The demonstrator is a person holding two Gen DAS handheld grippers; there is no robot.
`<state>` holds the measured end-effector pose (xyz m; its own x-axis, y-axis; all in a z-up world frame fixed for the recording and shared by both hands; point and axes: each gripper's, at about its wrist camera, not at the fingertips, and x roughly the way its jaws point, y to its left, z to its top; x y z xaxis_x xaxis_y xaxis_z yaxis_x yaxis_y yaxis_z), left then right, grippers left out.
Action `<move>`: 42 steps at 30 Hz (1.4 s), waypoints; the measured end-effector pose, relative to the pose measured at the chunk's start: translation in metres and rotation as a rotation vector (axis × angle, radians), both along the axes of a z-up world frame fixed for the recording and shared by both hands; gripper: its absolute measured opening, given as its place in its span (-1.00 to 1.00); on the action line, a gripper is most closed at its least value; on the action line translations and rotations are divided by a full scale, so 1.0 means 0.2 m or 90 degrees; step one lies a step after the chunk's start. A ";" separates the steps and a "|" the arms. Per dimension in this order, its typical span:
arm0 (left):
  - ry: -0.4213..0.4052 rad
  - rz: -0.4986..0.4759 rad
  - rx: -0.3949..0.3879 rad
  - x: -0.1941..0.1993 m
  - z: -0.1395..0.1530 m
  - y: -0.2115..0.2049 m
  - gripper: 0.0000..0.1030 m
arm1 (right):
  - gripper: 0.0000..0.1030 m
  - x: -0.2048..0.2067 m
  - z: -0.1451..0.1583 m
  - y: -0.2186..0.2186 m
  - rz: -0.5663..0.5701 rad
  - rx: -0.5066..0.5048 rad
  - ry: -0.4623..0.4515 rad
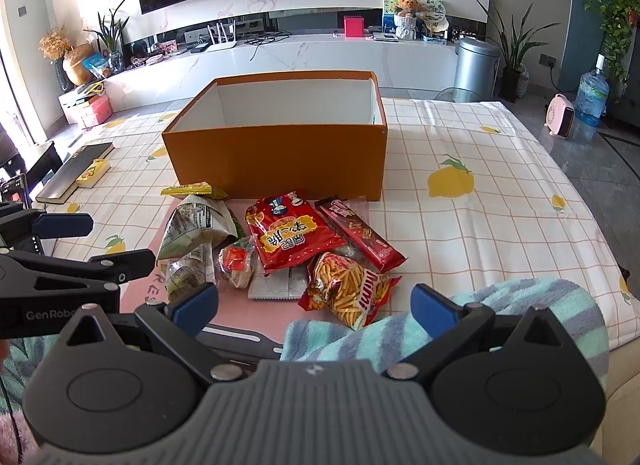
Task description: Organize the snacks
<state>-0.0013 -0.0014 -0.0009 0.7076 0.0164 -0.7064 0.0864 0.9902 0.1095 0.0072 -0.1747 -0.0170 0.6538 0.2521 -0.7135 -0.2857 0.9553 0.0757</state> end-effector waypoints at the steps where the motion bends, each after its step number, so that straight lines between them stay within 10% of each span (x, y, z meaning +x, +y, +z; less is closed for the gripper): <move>1: 0.000 0.000 -0.001 0.00 0.00 0.00 0.74 | 0.92 0.00 0.00 0.00 0.000 0.000 0.000; 42: 0.005 -0.003 -0.005 -0.01 0.01 -0.02 0.74 | 0.92 0.00 0.00 -0.01 0.000 0.003 0.000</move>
